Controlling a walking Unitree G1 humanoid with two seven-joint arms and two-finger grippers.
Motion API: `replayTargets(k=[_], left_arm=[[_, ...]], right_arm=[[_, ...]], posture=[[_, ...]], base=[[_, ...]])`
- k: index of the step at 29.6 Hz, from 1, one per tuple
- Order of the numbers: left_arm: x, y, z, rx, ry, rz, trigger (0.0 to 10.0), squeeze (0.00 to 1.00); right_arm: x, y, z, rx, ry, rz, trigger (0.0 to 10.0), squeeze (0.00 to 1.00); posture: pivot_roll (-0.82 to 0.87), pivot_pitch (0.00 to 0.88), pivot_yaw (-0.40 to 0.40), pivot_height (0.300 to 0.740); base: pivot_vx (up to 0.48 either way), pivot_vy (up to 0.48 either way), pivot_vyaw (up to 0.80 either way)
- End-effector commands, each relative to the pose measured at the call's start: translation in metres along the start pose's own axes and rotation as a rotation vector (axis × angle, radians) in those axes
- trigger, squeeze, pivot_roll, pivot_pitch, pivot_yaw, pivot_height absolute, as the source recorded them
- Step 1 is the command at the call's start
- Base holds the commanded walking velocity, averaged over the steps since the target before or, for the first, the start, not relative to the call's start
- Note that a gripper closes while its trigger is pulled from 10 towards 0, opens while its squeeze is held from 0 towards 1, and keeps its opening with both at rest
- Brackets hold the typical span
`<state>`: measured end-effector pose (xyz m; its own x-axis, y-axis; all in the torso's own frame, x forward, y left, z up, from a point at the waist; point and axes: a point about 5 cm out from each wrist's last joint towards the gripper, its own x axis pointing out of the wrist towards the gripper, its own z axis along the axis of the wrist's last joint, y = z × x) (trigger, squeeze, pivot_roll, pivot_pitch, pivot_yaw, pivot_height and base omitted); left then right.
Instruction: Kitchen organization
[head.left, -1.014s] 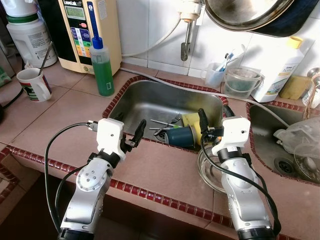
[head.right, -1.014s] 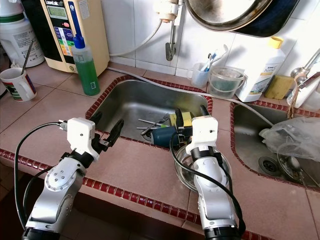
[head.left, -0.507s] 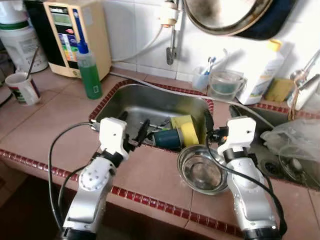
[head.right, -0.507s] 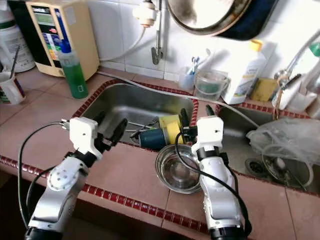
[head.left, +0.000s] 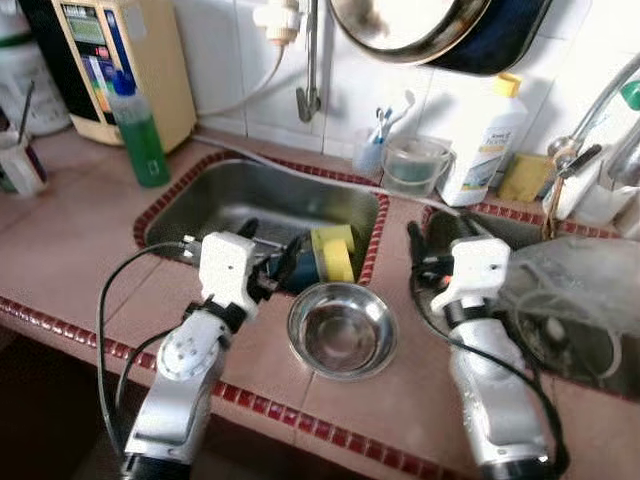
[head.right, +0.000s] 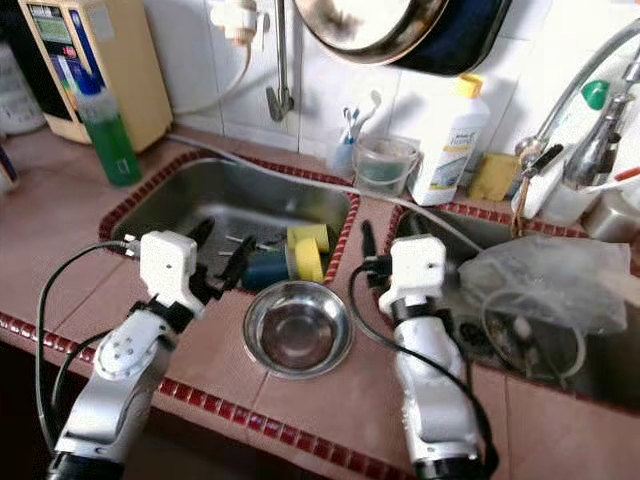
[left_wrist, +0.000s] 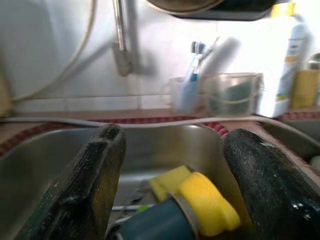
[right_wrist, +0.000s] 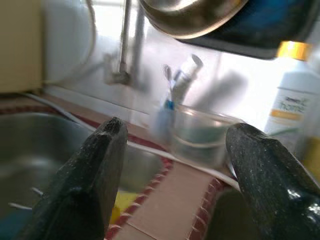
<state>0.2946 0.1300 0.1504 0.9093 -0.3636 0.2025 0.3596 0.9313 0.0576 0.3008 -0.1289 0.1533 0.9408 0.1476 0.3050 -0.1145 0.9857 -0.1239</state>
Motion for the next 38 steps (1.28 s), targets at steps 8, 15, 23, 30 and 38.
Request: replayTargets(k=[8,15,23,30,38], left_arm=[[0.001,-0.004,-0.002,0.004,0.059,-0.031,10.0,0.0],[-0.003,-0.001,-0.002,0.001,0.128,-0.046,10.0,0.0],[-0.011,0.005,-0.001,-0.027,0.204,-0.083,10.0,0.0],[-0.017,0.009,0.001,0.02,0.207,-0.092,10.0,0.0],[-0.027,0.014,-0.002,0.038,0.246,-0.096,10.0,0.0]], right_arm=[[-0.003,-0.008,0.002,-0.01,0.001,-0.012,10.0,0.0],[-0.011,0.002,0.002,0.037,0.012,0.05,10.0,0.0],[-0.027,0.016,0.002,0.099,0.044,0.138,10.0,0.0],[-0.043,0.02,0.011,0.125,0.044,0.214,10.0,0.0],[-0.075,0.026,0.024,0.208,0.108,0.358,10.0,0.0]], posture=[[-0.03,0.054,0.001,0.74],[-0.02,0.068,0.007,0.74],[-0.02,0.089,0.011,0.74],[-0.03,0.109,0.014,0.74],[-0.04,0.172,0.013,0.74]], base=[[0.0,0.0,0.0],[0.0,0.0,0.0],[0.0,0.0,0.0],[0.0,0.0,0.0],[0.0,0.0,0.0]])
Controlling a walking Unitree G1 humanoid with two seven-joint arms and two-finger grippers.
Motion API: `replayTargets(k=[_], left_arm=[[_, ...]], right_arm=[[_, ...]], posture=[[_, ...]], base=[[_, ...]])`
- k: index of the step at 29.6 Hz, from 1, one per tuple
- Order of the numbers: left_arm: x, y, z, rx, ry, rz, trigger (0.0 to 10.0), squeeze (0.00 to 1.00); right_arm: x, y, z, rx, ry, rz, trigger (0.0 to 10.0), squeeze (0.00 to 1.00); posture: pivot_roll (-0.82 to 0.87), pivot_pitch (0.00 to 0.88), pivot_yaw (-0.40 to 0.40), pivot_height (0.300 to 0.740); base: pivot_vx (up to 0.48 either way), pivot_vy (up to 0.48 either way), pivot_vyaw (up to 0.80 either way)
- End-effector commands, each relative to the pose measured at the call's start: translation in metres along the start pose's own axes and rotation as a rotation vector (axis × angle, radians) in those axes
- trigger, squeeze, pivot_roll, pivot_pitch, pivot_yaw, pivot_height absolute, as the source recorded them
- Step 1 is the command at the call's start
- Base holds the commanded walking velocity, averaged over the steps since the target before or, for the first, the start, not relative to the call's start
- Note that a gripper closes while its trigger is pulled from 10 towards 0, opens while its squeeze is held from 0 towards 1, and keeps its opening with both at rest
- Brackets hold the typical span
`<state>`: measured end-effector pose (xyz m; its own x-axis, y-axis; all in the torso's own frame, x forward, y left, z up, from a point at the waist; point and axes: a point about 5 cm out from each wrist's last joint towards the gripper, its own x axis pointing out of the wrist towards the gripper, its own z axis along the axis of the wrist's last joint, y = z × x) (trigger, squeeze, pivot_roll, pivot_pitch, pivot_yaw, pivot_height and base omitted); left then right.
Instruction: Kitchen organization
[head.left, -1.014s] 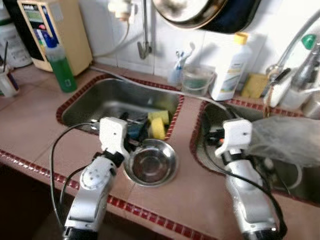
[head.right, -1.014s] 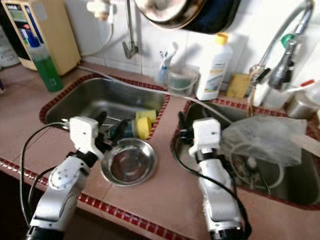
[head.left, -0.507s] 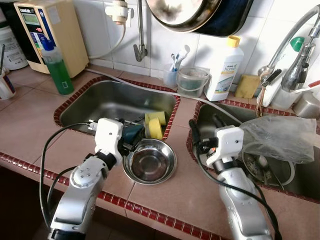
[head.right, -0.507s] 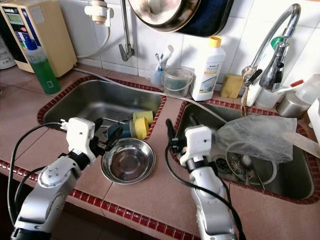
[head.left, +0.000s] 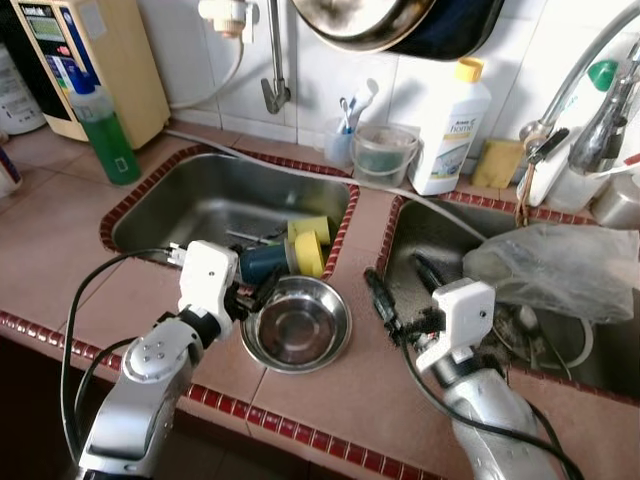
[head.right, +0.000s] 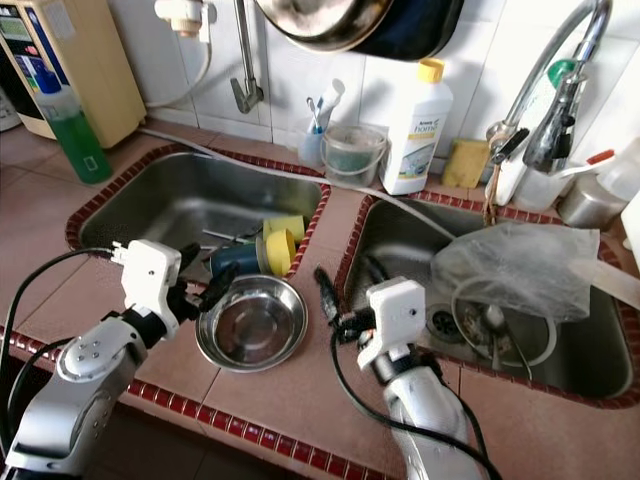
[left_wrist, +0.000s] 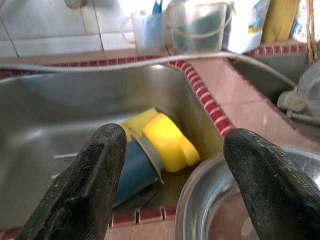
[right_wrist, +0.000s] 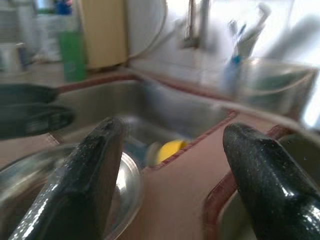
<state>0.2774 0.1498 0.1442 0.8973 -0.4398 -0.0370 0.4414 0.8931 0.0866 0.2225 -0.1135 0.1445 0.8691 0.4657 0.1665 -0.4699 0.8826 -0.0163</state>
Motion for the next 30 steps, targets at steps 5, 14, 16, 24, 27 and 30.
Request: replayTargets(k=[5,14,16,24,27,30], left_arm=[[-0.009,0.004,-0.005,0.024,0.043,-0.002,10.0,0.0],[-0.01,0.007,-0.002,-0.002,0.054,-0.039,10.0,0.0],[-0.01,0.007,-0.001,-0.003,0.049,-0.05,10.0,0.0],[-0.008,0.003,0.0,-0.017,0.089,-0.115,10.0,0.0],[-0.007,-0.001,0.001,0.004,0.095,-0.151,10.0,0.0],[-0.007,-0.004,0.001,-0.013,0.105,-0.174,10.0,0.0]], right_arm=[[-0.011,0.005,0.009,0.061,0.027,0.056,10.0,0.0],[-0.023,0.007,0.015,0.094,0.065,0.146,10.0,0.0],[-0.024,0.007,0.016,0.099,0.068,0.151,10.0,0.0],[-0.027,0.007,0.018,0.101,0.077,0.182,10.0,0.0],[-0.029,0.006,0.018,0.098,0.083,0.186,10.0,0.0],[-0.029,0.006,0.019,0.098,0.086,0.188,10.0,0.0]], posture=[[-0.04,0.197,0.007,0.74],[-0.04,0.19,0.0,0.74],[-0.05,0.185,0.0,0.74],[-0.06,0.17,0.008,0.74],[-0.06,0.167,0.01,0.74],[-0.06,0.166,0.012,0.74]], base=[[0.0,0.0,0.0],[0.0,0.0,0.0],[0.0,0.0,0.0],[0.0,0.0,0.0],[0.0,0.0,0.0],[0.0,0.0,0.0]])
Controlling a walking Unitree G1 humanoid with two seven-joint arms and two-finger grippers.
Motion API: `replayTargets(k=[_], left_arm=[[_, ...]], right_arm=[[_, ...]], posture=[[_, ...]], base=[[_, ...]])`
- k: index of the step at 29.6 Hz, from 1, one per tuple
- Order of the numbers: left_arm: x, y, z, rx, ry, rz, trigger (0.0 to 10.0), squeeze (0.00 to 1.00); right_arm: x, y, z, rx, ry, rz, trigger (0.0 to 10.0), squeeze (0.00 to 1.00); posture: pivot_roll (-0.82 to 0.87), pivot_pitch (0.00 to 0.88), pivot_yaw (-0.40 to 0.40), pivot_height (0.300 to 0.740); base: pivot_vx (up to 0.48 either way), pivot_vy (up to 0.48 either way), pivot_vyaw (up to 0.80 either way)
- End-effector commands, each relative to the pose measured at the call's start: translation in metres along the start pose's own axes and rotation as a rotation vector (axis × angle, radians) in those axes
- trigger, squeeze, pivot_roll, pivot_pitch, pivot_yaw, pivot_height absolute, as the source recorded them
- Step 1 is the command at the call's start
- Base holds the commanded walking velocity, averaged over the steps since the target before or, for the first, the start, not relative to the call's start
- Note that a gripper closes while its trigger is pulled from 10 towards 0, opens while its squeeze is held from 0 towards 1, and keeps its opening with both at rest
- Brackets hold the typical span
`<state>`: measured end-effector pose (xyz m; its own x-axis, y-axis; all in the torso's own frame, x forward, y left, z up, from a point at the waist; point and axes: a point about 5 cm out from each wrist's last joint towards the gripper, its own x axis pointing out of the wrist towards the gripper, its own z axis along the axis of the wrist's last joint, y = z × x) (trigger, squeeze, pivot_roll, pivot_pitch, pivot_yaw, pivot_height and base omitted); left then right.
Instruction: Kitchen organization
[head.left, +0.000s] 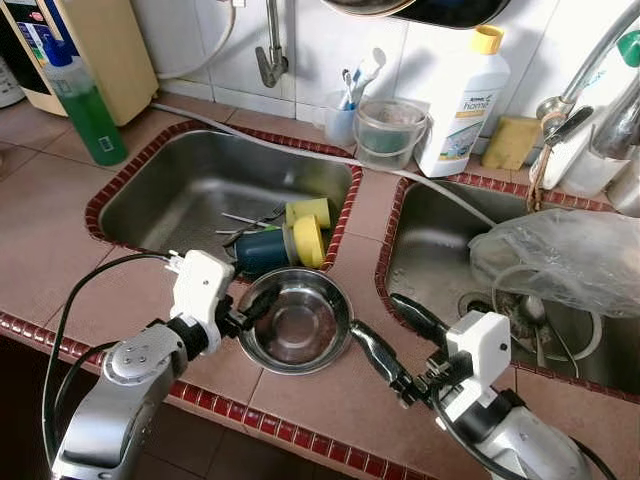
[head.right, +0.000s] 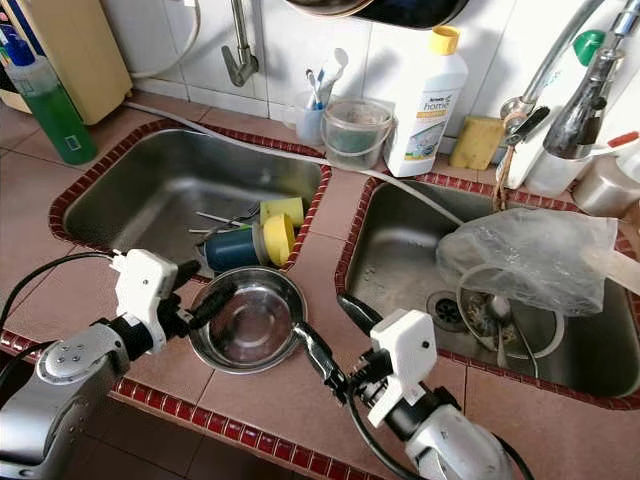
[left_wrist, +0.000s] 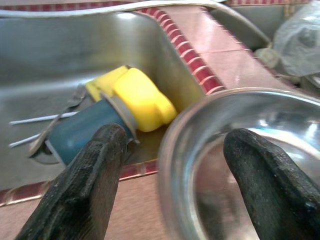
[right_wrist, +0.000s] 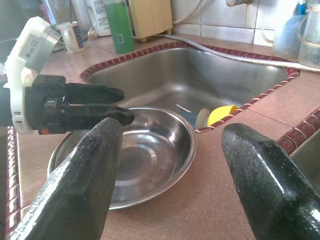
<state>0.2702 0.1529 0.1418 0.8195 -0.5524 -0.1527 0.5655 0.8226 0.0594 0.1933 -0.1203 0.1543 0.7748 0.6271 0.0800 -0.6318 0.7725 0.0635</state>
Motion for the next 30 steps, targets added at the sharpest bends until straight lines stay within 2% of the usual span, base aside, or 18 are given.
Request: replayTargets(k=[1,6,10,16,25,30], left_arm=[[0.0,-0.003,0.004,0.002,-0.001,-0.029,10.0,0.0],[0.0,-0.01,0.003,0.018,0.033,-0.093,10.0,0.0],[0.0,-0.011,0.002,0.006,0.042,-0.104,10.0,0.0],[0.001,-0.014,0.01,0.053,0.035,-0.13,10.0,0.0],[0.0,-0.016,0.005,0.041,0.076,-0.153,10.0,0.0],[-0.001,-0.017,0.002,0.062,0.111,-0.174,10.0,0.0]], right_arm=[[-0.003,-0.001,0.004,-0.006,-0.005,0.003,10.0,0.0],[-0.005,0.001,0.005,0.006,0.004,0.016,10.0,0.0],[-0.007,0.003,0.005,0.018,0.011,0.031,10.0,0.0],[-0.011,0.006,0.005,0.025,0.023,0.048,10.0,0.0],[-0.014,0.007,0.005,0.033,0.029,0.042,10.0,0.0],[-0.015,0.007,0.005,0.038,0.032,0.045,10.0,0.0]], posture=[[-0.06,0.166,0.012,0.74],[-0.06,0.169,0.014,0.74],[-0.06,0.172,0.014,0.74],[-0.06,0.176,0.012,0.74],[-0.07,0.178,0.013,0.74],[-0.07,0.178,0.014,0.74]], base=[[0.0,0.0,0.0],[0.0,0.0,0.0],[0.0,0.0,0.0],[0.0,0.0,0.0],[0.0,0.0,0.0],[0.0,0.0,0.0]])
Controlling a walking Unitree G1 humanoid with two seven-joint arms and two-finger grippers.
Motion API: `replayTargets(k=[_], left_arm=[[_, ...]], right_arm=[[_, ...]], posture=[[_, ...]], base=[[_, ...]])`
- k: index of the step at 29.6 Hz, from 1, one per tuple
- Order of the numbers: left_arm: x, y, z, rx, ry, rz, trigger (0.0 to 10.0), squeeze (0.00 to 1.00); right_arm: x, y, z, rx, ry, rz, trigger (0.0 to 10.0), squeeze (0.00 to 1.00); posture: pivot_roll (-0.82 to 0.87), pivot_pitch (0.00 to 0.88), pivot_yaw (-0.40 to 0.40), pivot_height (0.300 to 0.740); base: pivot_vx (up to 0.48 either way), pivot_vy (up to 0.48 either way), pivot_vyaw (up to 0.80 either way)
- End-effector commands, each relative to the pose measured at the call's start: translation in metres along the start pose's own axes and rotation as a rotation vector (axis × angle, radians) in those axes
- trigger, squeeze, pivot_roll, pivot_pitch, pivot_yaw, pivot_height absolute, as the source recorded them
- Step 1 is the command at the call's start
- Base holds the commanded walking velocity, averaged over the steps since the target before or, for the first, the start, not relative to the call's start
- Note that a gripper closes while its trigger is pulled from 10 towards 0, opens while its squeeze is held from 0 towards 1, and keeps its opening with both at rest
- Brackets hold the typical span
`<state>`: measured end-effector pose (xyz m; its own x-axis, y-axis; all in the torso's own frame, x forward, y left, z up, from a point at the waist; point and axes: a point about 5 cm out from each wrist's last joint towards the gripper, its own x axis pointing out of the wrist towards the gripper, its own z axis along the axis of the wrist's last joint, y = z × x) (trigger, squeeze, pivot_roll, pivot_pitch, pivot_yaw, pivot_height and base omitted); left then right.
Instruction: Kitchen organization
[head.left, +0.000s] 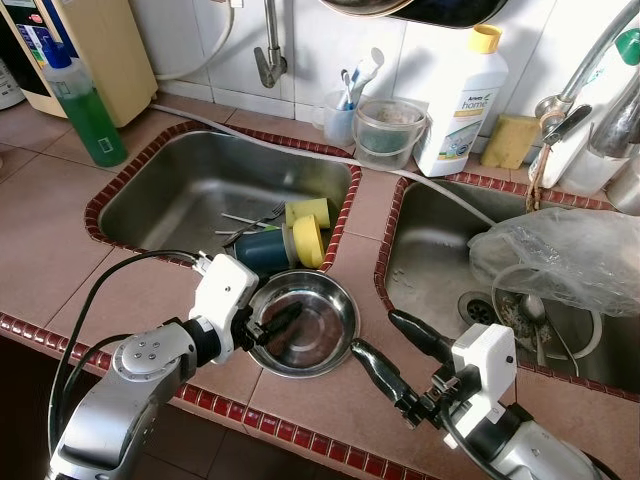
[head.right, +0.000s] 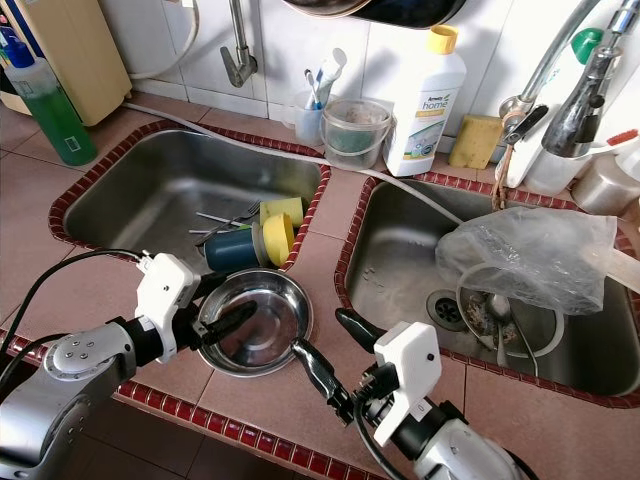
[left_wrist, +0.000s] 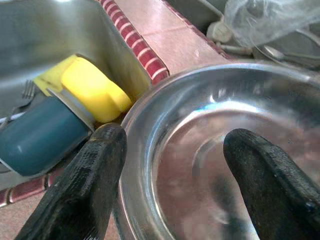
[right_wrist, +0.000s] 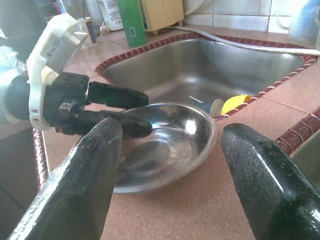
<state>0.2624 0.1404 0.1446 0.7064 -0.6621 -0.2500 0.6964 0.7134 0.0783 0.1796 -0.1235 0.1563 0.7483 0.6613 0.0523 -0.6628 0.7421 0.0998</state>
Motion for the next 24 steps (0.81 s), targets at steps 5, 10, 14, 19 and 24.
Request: replayTargets(k=[5,10,14,19,24], left_arm=[[-0.0003,-0.0015,-0.0025,0.005,0.027,-0.005,10.0,0.0],[-0.0016,0.0033,-0.0021,-0.038,0.025,0.035,10.0,0.0],[-0.0019,0.004,-0.0023,-0.035,0.027,0.042,10.0,0.0],[-0.0027,0.0024,-0.0061,-0.045,0.05,0.026,10.0,0.0],[-0.0046,-0.0042,-0.0112,-0.047,0.085,-0.027,2.4,0.0]], right_arm=[[-0.0024,0.0005,0.0026,-0.001,0.0,0.005,10.0,0.0],[-0.0022,0.0007,0.0032,0.001,-0.002,0.008,10.0,0.0],[-0.002,0.0001,0.0032,-0.001,-0.003,0.009,10.0,0.0],[-0.0022,0.0001,0.003,-0.004,-0.003,0.01,10.0,0.0],[-0.0026,0.0003,0.0031,-0.004,-0.003,0.008,10.0,0.0]], posture=[[-0.07,0.178,0.014,0.74],[-0.07,0.18,0.013,0.74],[-0.07,0.179,0.011,0.74],[-0.07,0.179,0.012,0.74],[-0.07,0.181,0.014,0.74]], base=[[0.0,0.0,0.0],[0.0,0.0,0.0],[0.0,0.0,0.0],[0.0,0.0,0.0],[0.0,0.0,0.0]])
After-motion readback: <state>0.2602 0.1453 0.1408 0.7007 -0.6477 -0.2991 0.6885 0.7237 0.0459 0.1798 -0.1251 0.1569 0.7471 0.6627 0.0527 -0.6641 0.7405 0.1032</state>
